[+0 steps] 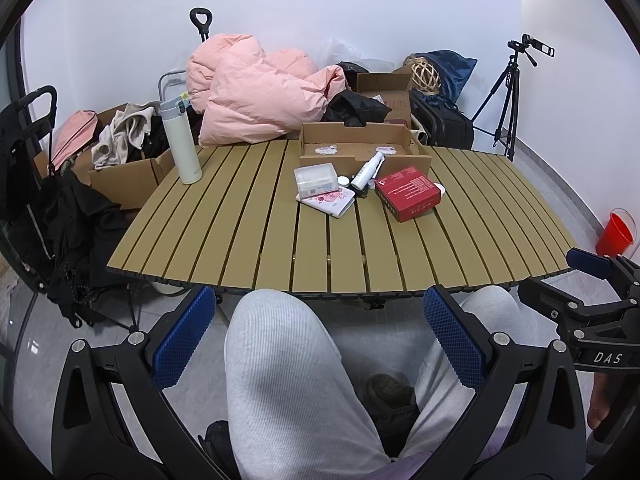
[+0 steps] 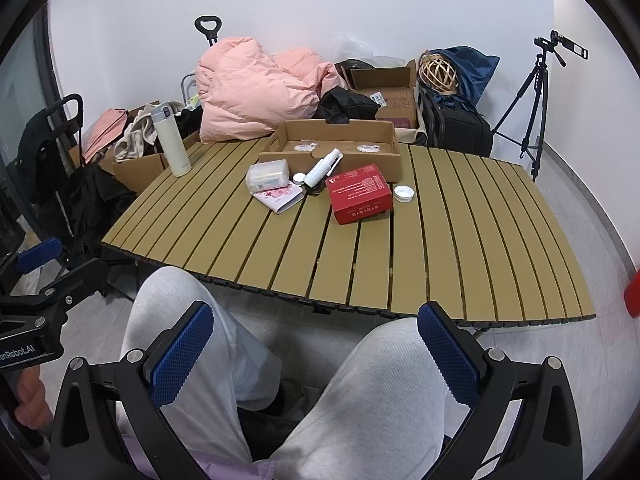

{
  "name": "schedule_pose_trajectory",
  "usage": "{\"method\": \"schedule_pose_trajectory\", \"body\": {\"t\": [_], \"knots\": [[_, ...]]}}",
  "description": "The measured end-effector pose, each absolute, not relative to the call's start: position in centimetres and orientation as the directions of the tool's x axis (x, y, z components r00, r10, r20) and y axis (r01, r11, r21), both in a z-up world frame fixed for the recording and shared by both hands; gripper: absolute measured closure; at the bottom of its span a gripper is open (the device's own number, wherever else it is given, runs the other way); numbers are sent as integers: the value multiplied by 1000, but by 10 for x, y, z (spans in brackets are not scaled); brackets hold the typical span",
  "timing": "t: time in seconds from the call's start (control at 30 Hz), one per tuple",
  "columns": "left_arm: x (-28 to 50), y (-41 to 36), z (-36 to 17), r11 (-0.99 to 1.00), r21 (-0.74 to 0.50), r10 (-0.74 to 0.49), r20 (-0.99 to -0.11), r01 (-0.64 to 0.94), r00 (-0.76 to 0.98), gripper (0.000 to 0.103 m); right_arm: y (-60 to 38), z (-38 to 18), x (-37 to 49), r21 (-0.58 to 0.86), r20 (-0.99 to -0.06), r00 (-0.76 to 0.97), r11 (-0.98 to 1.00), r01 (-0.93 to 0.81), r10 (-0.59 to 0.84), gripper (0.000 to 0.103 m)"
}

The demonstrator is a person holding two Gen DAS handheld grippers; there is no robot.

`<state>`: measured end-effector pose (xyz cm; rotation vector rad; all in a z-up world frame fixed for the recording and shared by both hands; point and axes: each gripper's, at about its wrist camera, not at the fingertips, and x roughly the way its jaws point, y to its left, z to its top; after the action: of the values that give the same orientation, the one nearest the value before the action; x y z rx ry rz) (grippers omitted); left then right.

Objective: Organize objects

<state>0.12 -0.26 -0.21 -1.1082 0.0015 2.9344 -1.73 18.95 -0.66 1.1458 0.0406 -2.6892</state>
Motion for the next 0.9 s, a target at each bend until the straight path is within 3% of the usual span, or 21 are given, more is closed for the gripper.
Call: {"method": "schedule_pose_trajectory", "body": {"t": [0.9], "knots": [[2,-3,-5,-1000,2,7,-670,-11,-742,0,187,-9,-17,63,-716,-670,-974,216,-195,0]]}}
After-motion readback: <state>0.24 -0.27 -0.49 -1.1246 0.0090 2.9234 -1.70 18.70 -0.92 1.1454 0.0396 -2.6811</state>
